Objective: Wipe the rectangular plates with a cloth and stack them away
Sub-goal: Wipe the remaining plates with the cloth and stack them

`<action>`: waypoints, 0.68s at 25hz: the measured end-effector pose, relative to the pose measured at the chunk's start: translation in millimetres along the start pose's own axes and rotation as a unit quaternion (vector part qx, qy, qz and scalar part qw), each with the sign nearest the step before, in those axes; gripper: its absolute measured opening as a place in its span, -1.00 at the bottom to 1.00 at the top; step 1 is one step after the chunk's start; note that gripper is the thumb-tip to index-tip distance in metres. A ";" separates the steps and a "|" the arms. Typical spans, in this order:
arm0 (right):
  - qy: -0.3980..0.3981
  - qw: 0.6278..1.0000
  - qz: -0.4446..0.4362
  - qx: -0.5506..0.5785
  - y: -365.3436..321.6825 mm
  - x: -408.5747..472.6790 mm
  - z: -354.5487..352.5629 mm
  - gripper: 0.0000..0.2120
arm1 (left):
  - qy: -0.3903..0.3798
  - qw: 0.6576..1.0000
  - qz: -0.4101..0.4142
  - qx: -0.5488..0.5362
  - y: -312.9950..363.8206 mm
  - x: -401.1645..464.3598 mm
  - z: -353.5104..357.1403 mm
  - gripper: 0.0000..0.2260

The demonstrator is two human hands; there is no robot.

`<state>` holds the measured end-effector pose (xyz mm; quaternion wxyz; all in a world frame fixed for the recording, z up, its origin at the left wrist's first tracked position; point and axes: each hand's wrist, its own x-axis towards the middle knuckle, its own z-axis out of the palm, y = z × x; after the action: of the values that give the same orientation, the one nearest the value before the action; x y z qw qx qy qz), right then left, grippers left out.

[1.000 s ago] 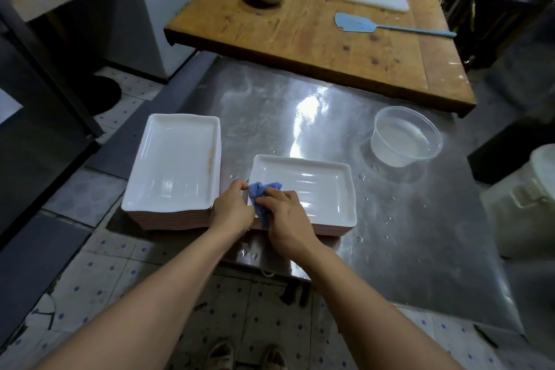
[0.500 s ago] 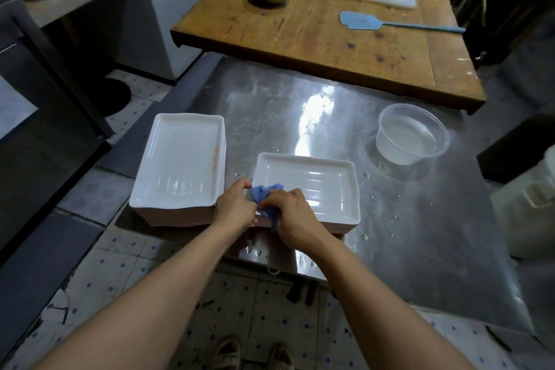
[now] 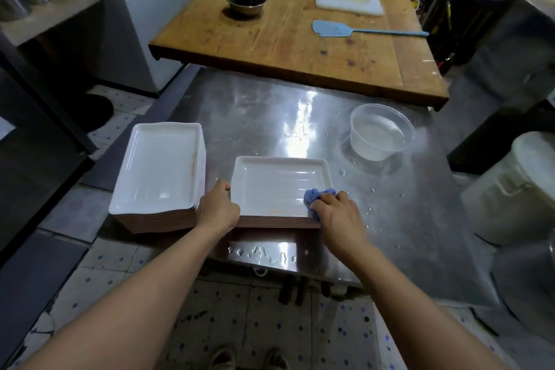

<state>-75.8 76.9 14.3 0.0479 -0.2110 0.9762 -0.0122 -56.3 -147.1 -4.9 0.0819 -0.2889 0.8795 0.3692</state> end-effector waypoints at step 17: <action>0.167 0.915 0.141 0.339 34.1 -12.5 -28.8 -0.80 | 0.090 0.857 0.398 0.314 43.9 -42.0 33.1 -0.81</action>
<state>-81.4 113.2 42.6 -0.0463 -0.0377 0.9269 -0.3704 -49.1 -80.6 12.9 -0.0656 0.0950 0.9922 0.0467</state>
